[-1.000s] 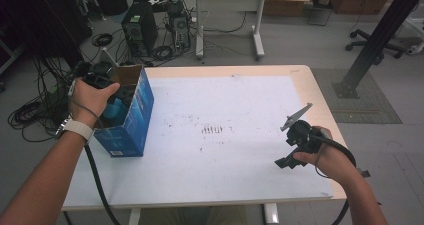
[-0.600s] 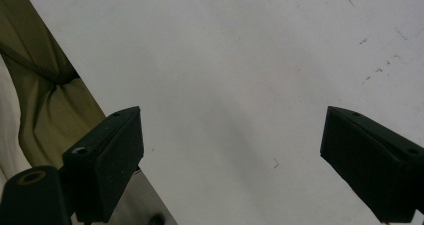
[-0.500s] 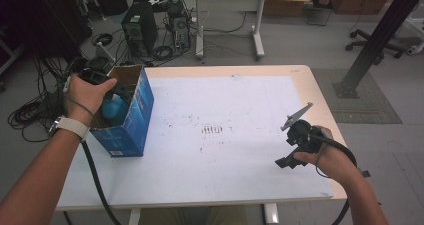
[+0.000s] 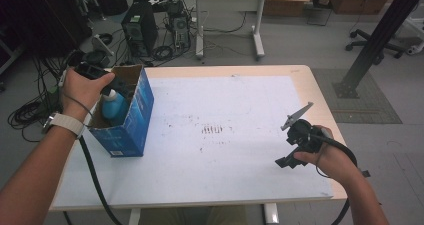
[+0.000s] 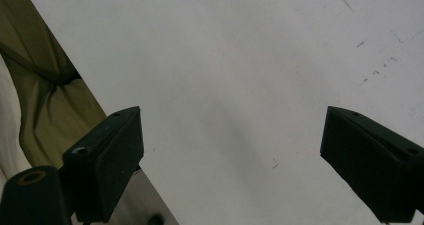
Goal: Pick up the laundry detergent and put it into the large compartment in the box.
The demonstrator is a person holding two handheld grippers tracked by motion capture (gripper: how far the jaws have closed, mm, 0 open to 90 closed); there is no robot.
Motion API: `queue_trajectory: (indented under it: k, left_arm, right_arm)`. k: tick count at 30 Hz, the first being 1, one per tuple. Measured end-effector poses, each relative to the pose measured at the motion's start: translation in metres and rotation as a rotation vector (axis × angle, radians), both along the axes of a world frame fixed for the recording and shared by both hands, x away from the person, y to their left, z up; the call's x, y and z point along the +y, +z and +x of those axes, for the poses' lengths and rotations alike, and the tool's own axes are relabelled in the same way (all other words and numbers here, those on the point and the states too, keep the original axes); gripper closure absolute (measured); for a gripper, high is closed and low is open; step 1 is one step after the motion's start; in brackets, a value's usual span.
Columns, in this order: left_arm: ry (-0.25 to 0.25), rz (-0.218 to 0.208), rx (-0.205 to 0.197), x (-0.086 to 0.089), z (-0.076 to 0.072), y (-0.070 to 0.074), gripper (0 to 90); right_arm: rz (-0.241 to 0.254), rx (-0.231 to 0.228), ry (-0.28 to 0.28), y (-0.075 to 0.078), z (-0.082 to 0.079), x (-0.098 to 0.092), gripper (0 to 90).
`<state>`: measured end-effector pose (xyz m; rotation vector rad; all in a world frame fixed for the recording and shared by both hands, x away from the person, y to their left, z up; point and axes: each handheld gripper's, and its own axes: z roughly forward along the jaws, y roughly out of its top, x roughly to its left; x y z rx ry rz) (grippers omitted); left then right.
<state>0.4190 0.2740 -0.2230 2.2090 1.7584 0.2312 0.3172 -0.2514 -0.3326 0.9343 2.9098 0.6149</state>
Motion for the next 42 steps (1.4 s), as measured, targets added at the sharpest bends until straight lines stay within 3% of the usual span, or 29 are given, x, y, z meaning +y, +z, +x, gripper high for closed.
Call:
queue_trajectory:
  k: [14, 25, 42]
  left_arm:
    - [-0.019, -0.052, -0.049, -0.002, -0.004, 0.023, 11.6]
    - [-0.048, -0.032, -0.065, -0.006, -0.006, 0.045, 11.7]
    - [-0.188, -0.005, -0.05, -0.036, -0.007, 0.064, 11.6]
  right_arm:
    - [-0.003, -0.002, -0.005, 0.002, -0.001, -0.001, 10.4]
    - [-0.001, -0.004, -0.001, 0.003, 0.0, -0.001, 10.5]
    - [-0.004, -0.003, 0.0, 0.004, 0.001, 0.0, 10.5]
